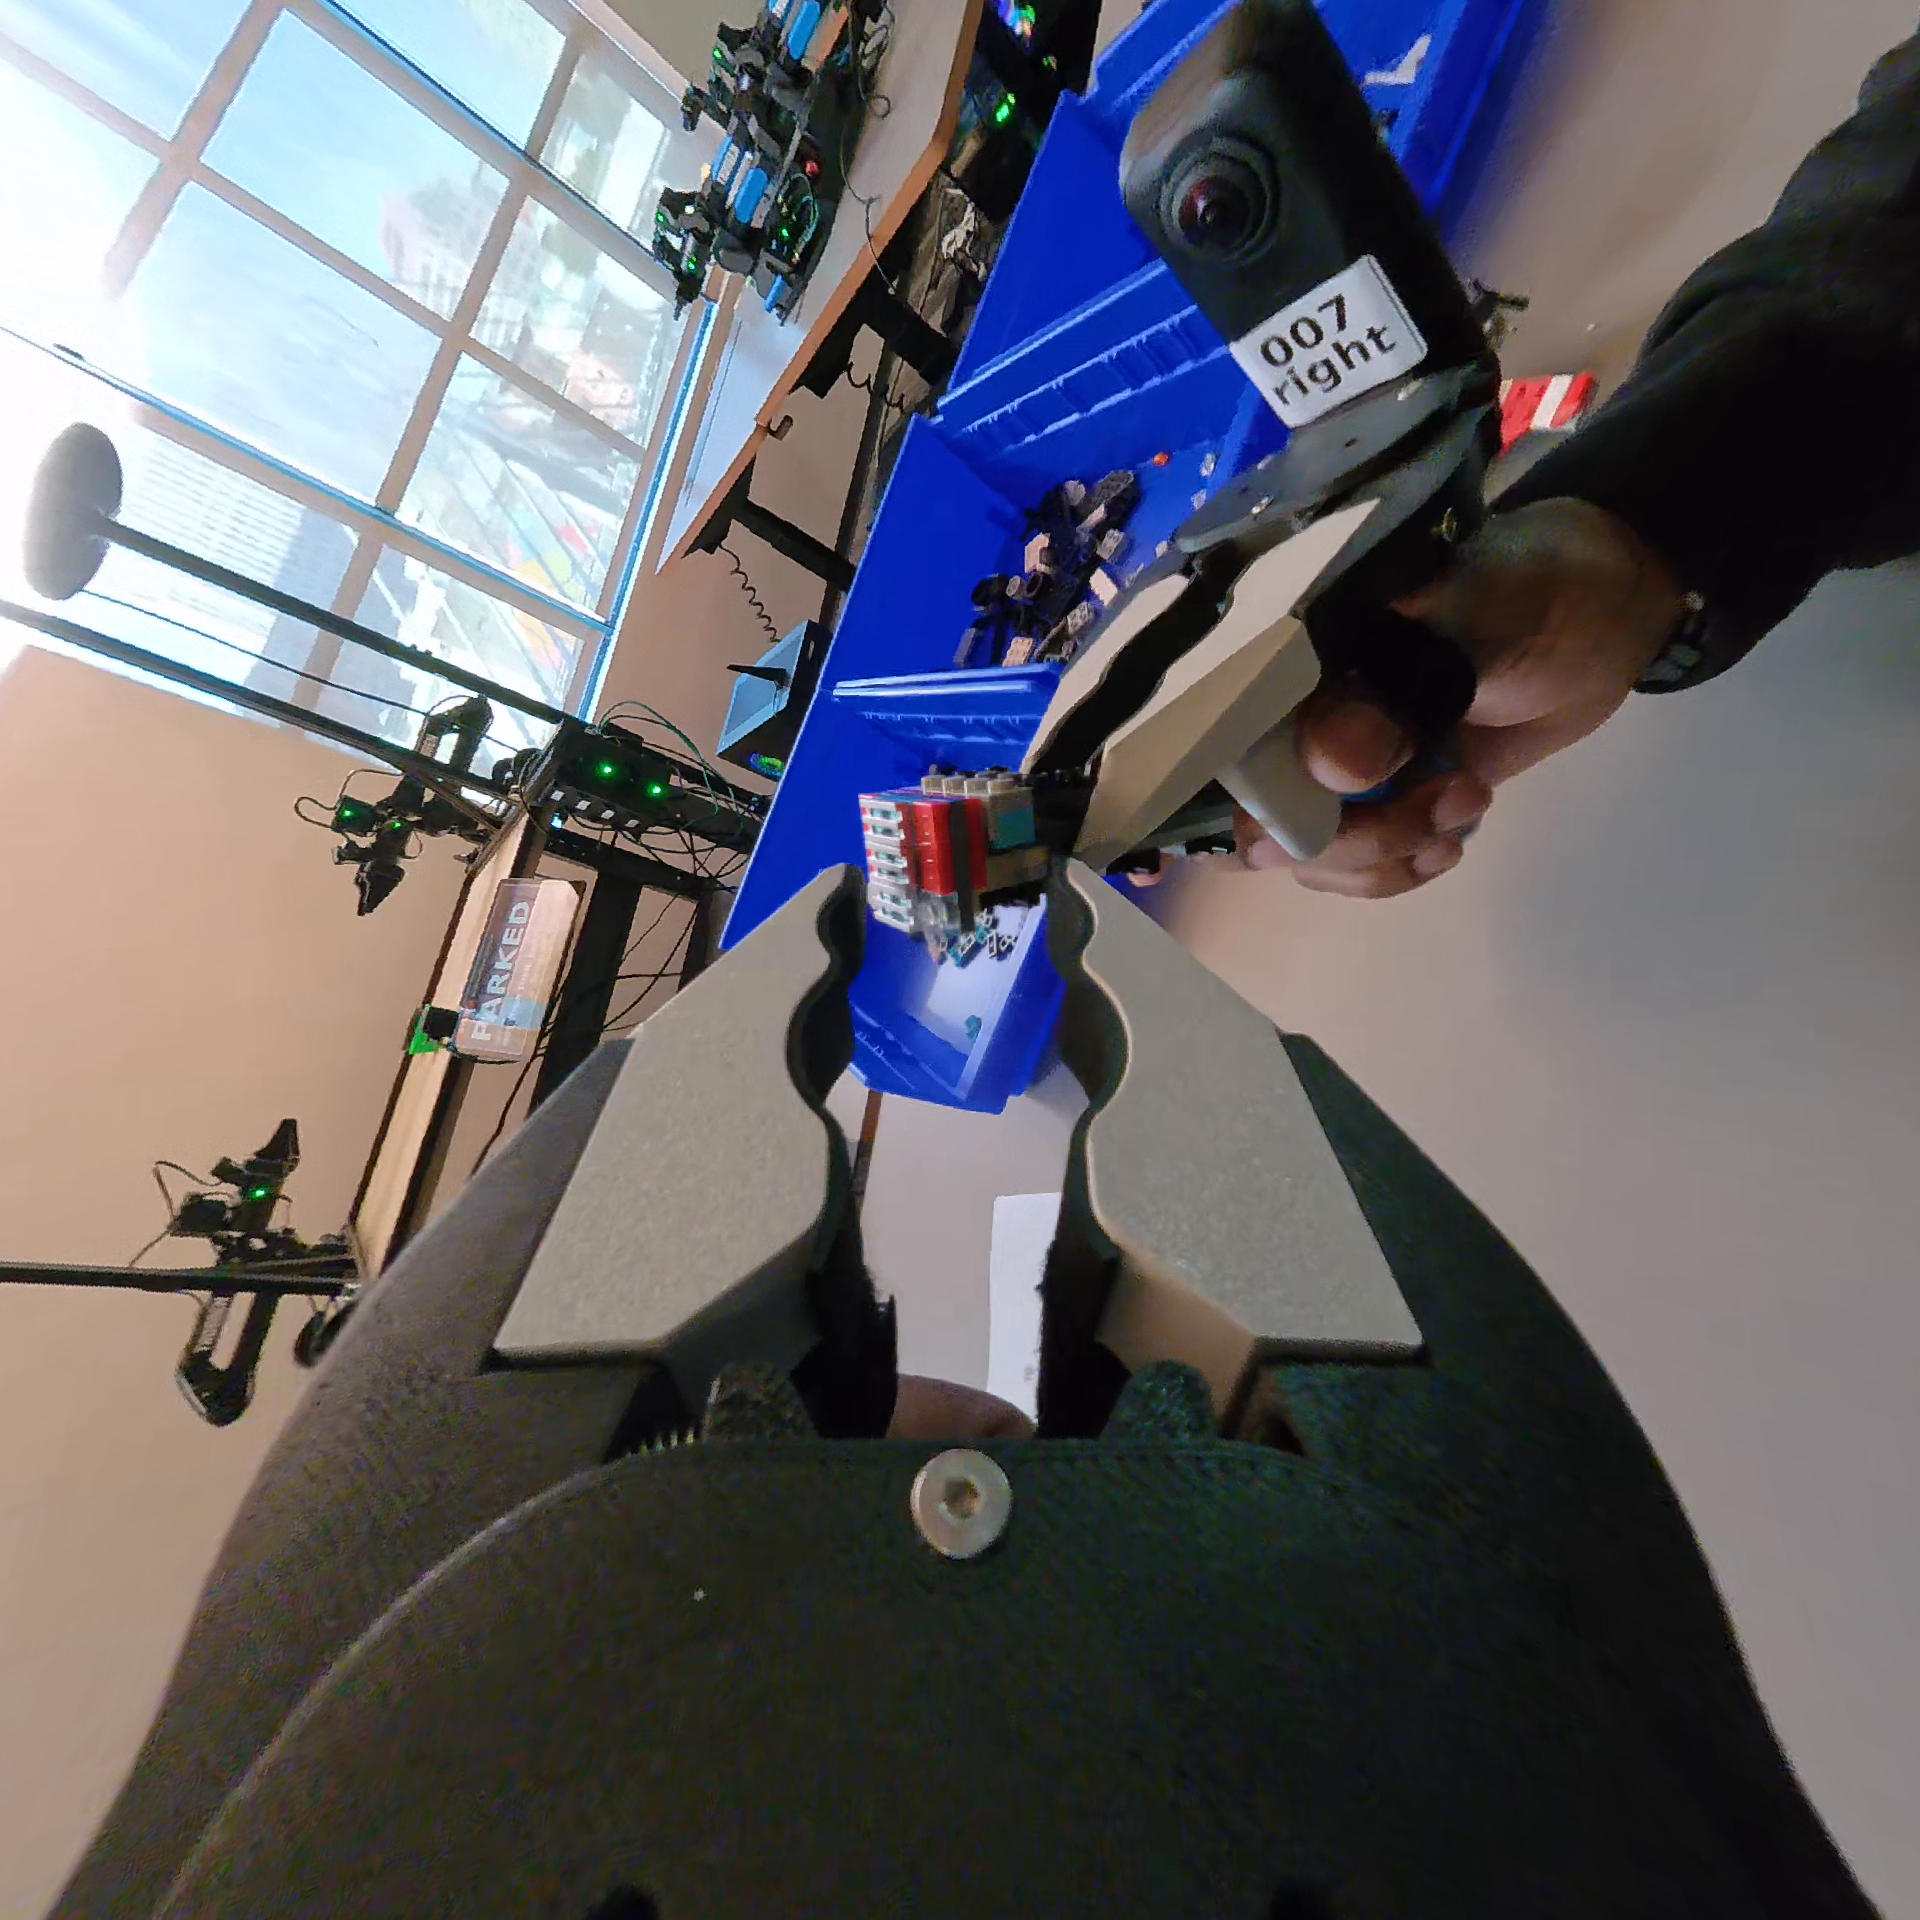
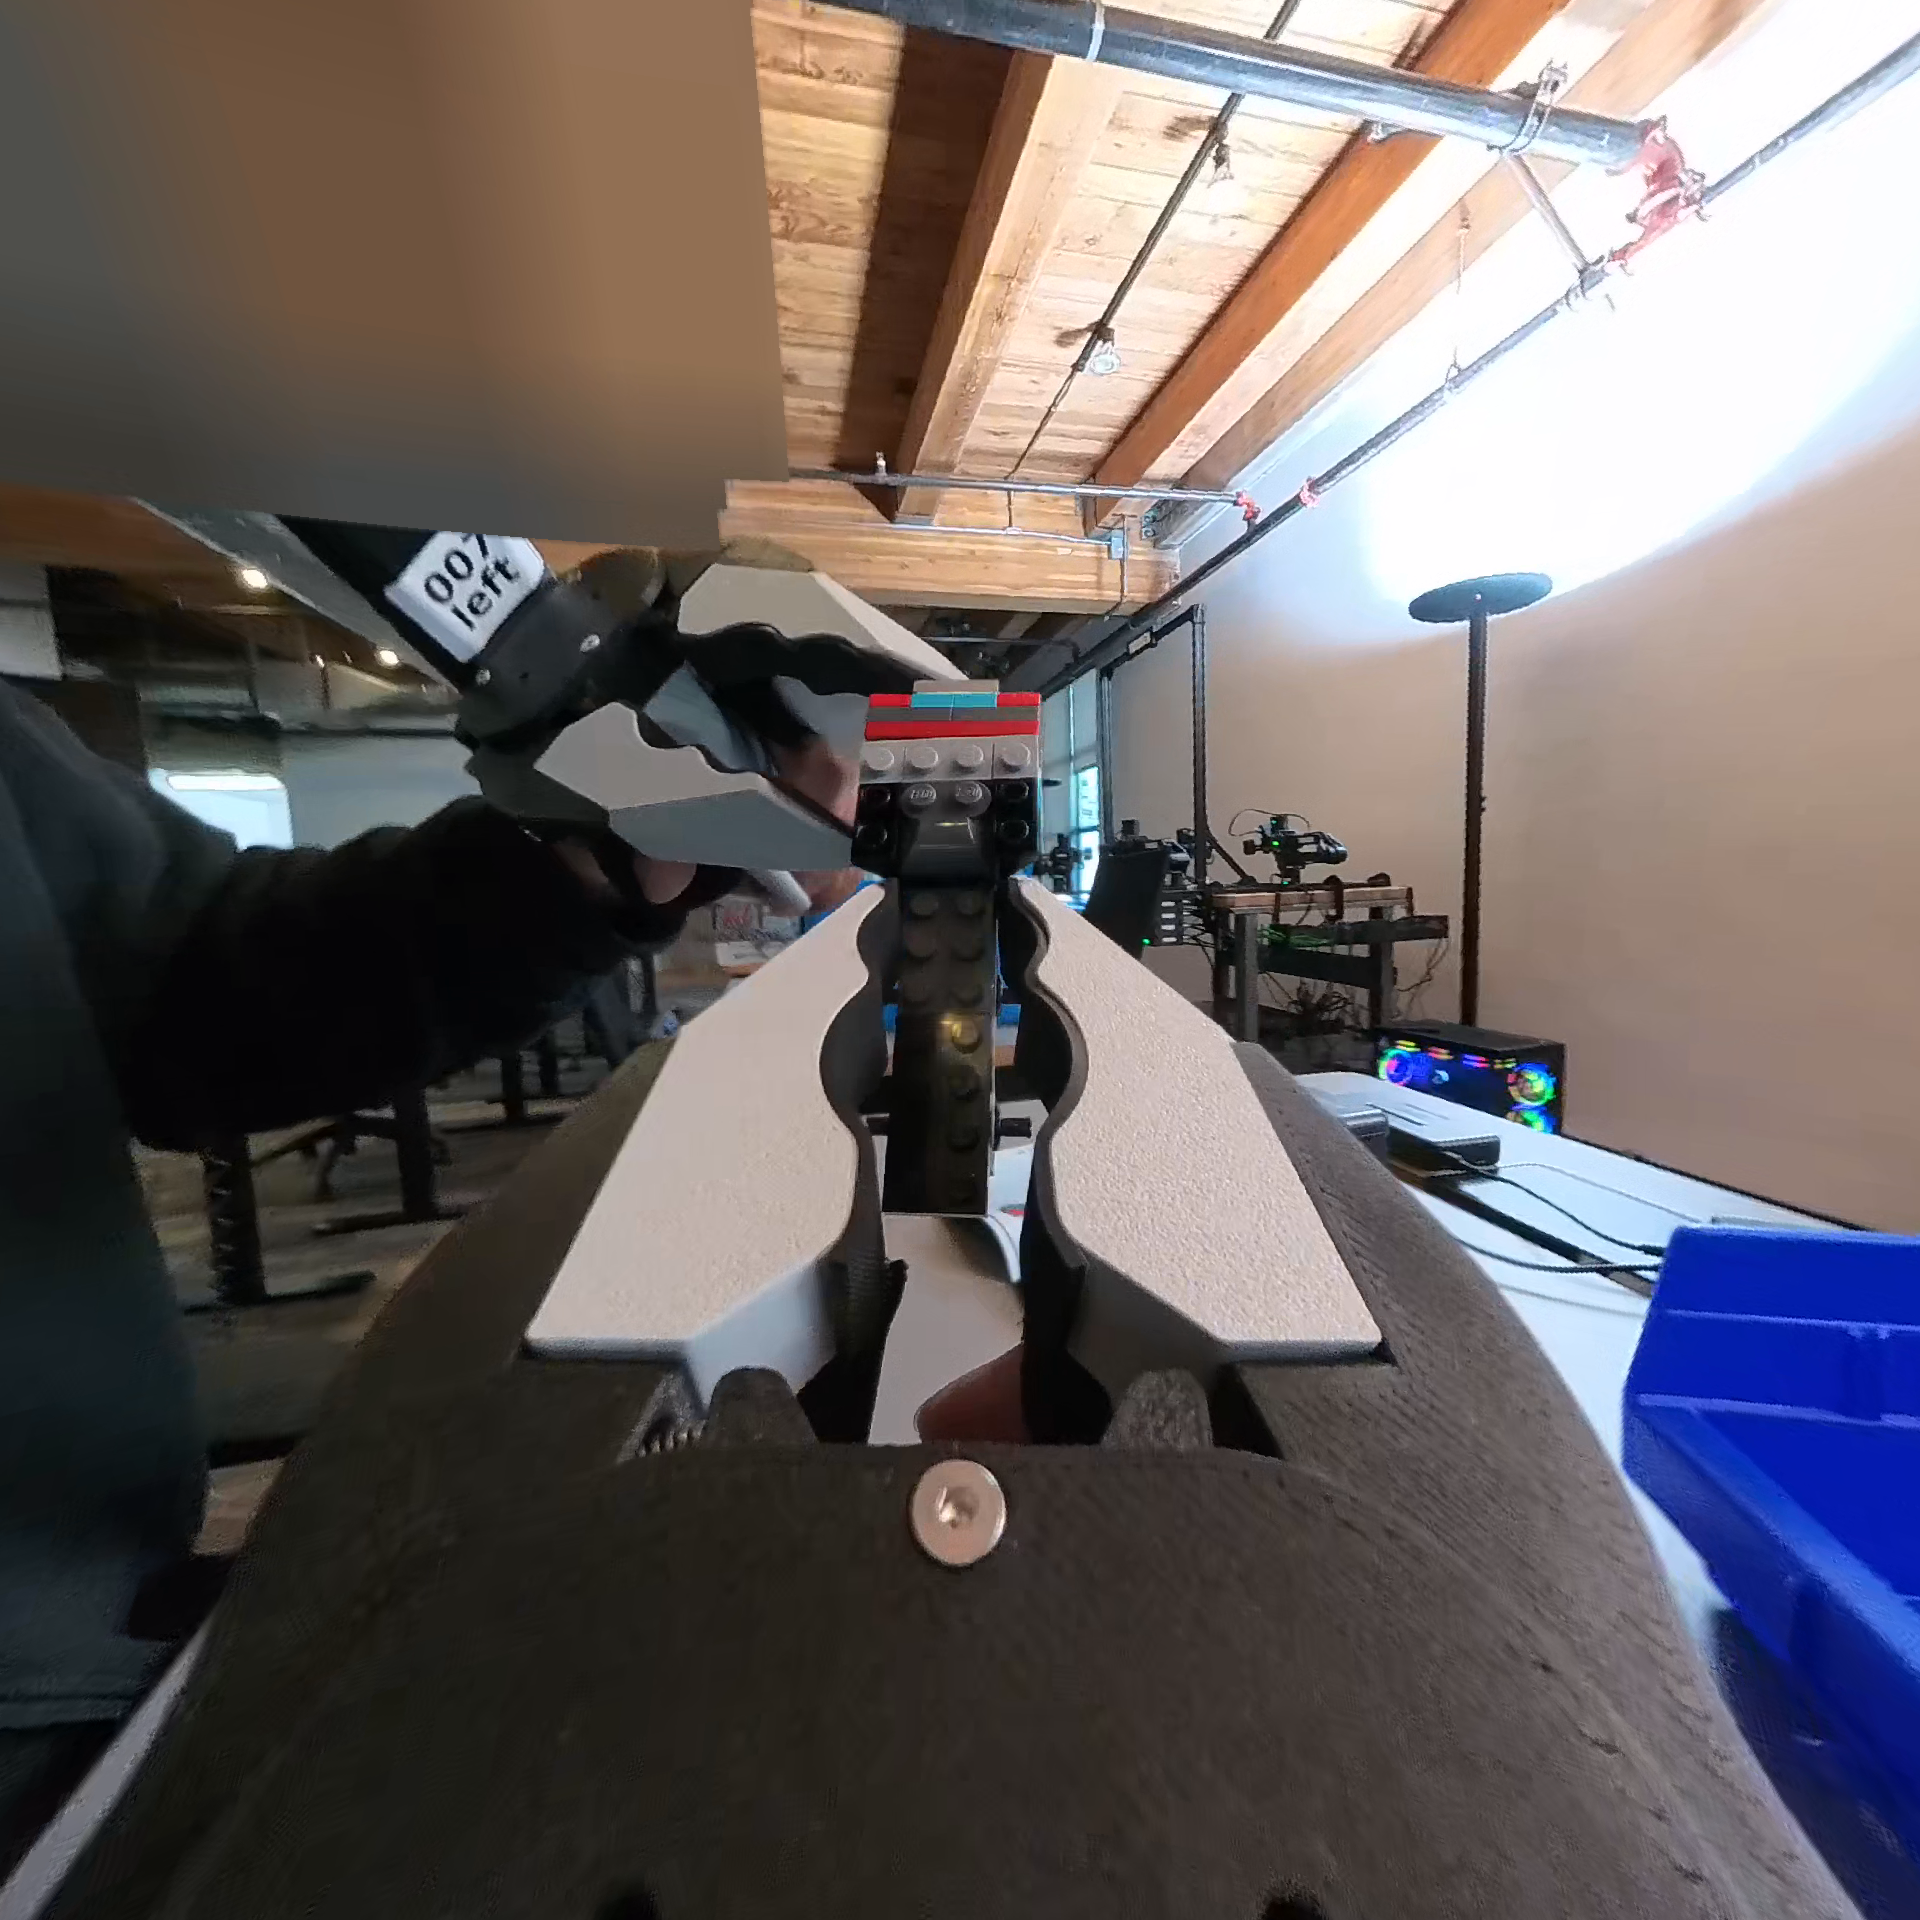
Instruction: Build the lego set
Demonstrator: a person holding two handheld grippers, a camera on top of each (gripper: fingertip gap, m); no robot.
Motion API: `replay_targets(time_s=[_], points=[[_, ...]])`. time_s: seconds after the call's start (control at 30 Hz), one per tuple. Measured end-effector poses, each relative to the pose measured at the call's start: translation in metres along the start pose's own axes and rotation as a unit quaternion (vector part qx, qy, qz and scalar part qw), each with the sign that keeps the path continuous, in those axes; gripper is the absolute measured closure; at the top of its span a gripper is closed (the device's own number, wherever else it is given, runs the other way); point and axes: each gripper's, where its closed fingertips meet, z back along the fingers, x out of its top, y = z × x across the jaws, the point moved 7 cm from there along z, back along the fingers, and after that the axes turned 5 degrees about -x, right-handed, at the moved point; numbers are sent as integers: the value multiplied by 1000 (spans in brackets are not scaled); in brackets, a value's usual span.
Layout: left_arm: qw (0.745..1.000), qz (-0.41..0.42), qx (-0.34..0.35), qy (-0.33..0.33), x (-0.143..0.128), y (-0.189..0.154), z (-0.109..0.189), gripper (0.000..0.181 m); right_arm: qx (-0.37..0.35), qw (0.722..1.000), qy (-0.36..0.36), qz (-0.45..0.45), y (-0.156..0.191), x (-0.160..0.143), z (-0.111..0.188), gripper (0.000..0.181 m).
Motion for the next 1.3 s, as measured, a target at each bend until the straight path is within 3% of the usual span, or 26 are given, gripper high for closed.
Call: replay_targets(time_s=[0.1, 0.17, 0.23, 0.37, 0.57, 0.8, 0.9, 1.0, 1.3], points=[[998, 50, 10, -46, -3, 2, 5, 141, 1, 999, -6, -37, -4, -1, 0, 164], [987, 128, 19, -97, -8, 4, 8, 139, 2, 997, -13, -74, -8, -2, 1, 164], [959, 234, 16, -158, -18, 3, 9, 138, 4, 993, -22, -112, -12, -4, 2, 164], [876, 406, 19, -260, -41, -4, 7, 136, 9, 983, -40, -180, -22, -7, 4, 164], [846, 452, 22, -283, -54, -18, -22, 133, 33, 965, -57, -255, -26, -16, 4, 164], [738, 575, -75, -346, -61, -25, -45, 146, 44, 961, -69, -264, -26, -21, 3, 165], [705, 603, -100, -360, -64, -29, -49, 151, 45, 958, -77, -273, -27, -21, 2, 164], [690, 615, -113, -365, -67, -36, -52, 153, 43, 955, -84, -283, -29, -23, 2, 164], [678, 632, -116, -357, -73, -53, -65, 151, 33, 951, -78, -296, -31, -33, 0, 164]])
